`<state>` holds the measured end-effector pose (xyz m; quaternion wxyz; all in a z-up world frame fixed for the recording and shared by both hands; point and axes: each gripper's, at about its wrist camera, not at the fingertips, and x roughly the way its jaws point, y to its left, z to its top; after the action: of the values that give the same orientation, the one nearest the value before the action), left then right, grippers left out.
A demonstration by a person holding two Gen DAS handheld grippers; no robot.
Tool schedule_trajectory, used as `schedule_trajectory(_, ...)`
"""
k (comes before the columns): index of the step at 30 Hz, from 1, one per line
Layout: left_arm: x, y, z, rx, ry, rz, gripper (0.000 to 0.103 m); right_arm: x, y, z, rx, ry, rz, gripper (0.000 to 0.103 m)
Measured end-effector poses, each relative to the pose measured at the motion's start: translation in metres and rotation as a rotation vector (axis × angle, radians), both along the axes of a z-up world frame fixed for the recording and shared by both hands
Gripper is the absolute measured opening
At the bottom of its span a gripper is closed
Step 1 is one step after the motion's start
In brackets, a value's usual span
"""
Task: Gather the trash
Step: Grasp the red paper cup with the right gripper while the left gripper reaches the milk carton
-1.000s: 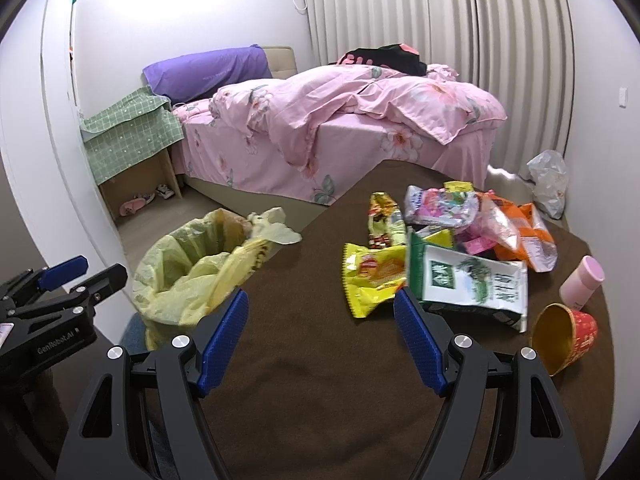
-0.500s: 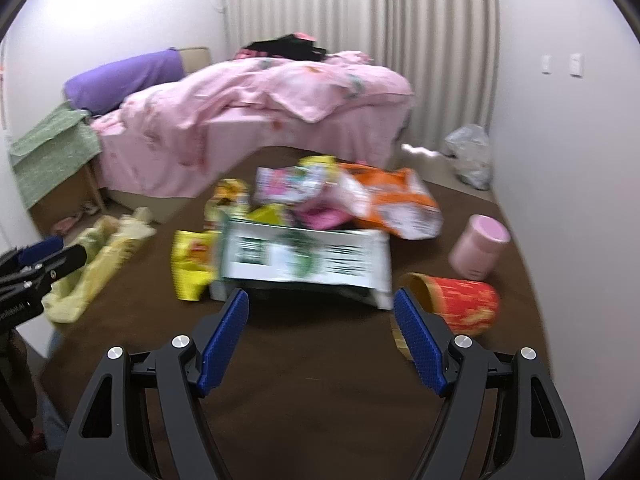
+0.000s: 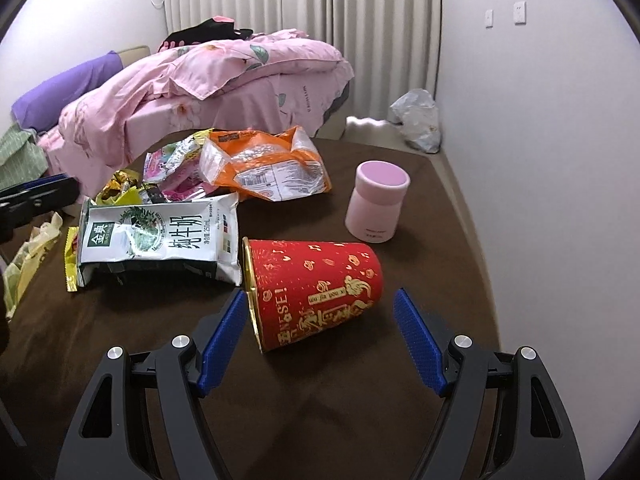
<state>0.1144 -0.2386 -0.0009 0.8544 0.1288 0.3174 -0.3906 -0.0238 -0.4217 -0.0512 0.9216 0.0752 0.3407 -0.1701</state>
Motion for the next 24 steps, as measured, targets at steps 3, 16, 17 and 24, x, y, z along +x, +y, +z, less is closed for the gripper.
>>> schedule_trajectory(3,0.007,-0.025,-0.007,0.048,0.0,-0.059,0.073,0.003,-0.001,-0.005,0.009,0.008,0.008,0.072)
schedule_trajectory(16,-0.013,-0.027,-0.046,0.118,0.288,-0.153,0.073,-0.03,-0.041,-0.025,0.073,0.009,-0.088,0.071)
schedule_trajectory(17,-0.015,-0.027,-0.046,0.118,0.286,-0.151,0.073,-0.028,-0.041,-0.024,0.068,0.001,-0.088,0.071)
schedule_trajectory(24,0.004,-0.025,-0.029,0.075,0.262,-0.073,0.073,-0.019,-0.052,-0.017,0.106,-0.049,-0.058,0.015)
